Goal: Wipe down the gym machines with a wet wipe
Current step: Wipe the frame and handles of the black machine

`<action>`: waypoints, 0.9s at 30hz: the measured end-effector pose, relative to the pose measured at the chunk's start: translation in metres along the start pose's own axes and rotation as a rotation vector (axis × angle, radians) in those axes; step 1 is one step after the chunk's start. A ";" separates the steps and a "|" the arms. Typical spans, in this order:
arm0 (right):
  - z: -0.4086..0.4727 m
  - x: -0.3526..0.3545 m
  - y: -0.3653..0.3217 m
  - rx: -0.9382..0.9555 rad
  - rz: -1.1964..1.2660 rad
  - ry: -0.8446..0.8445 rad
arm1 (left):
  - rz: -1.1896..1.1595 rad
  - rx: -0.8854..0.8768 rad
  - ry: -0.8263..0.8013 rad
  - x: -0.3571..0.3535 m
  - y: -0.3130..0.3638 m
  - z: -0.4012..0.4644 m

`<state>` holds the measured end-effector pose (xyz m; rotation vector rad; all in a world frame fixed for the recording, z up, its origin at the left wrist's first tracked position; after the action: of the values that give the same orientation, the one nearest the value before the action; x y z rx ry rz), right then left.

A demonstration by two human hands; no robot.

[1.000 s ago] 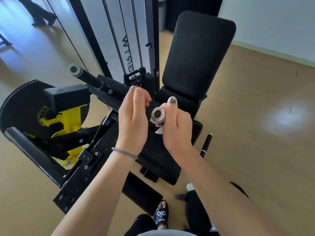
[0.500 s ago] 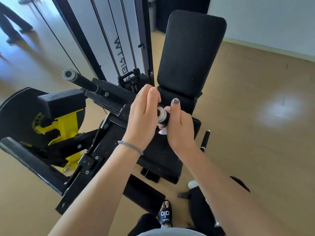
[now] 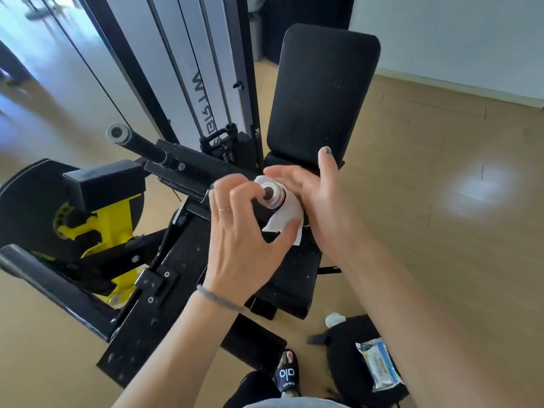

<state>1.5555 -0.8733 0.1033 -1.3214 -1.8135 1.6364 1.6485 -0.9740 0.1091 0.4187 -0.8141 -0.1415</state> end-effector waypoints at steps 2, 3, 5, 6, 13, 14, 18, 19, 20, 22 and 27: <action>-0.003 -0.002 0.001 -0.002 -0.033 -0.037 | 0.043 0.027 0.006 -0.001 0.000 -0.004; -0.004 -0.003 0.003 0.013 -0.058 -0.035 | 0.036 0.074 0.015 0.001 0.001 -0.004; -0.006 -0.005 0.007 0.030 -0.097 -0.024 | -0.025 0.187 0.023 0.004 0.005 -0.004; -0.009 -0.007 0.007 0.038 -0.105 -0.013 | -0.075 0.248 0.017 0.004 0.007 -0.005; -0.018 -0.002 0.015 0.110 -0.150 0.049 | -0.251 0.448 0.065 0.003 0.018 -0.017; -0.020 -0.002 0.016 0.120 -0.155 0.051 | -0.285 0.464 0.069 0.001 0.020 -0.018; -0.024 -0.007 0.023 0.122 -0.122 0.041 | -0.390 0.529 0.069 -0.007 0.026 -0.018; -0.025 -0.007 0.024 0.123 -0.106 0.032 | -0.472 0.572 0.053 -0.010 0.027 -0.017; -0.026 -0.008 0.024 0.126 -0.089 0.021 | -0.563 0.614 0.035 -0.013 0.030 -0.015; -0.028 -0.006 0.022 0.146 -0.052 0.017 | -0.647 0.668 0.034 -0.019 0.034 -0.009; -0.022 0.012 0.017 0.219 -0.056 0.058 | -0.644 0.601 0.134 -0.026 0.035 0.011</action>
<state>1.5729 -0.8530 0.0901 -1.1990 -1.5724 1.6935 1.6214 -0.9379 0.1129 1.2426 -0.5533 -0.4649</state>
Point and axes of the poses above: each hand's wrist, its own z-axis towards the middle knuckle, its own x-axis out of the back of the hand, y = z × x, the point moved 3 cm from there along z, towards the middle knuckle, and after that the axes turned 11 degrees about z, right-handed, at the moved point
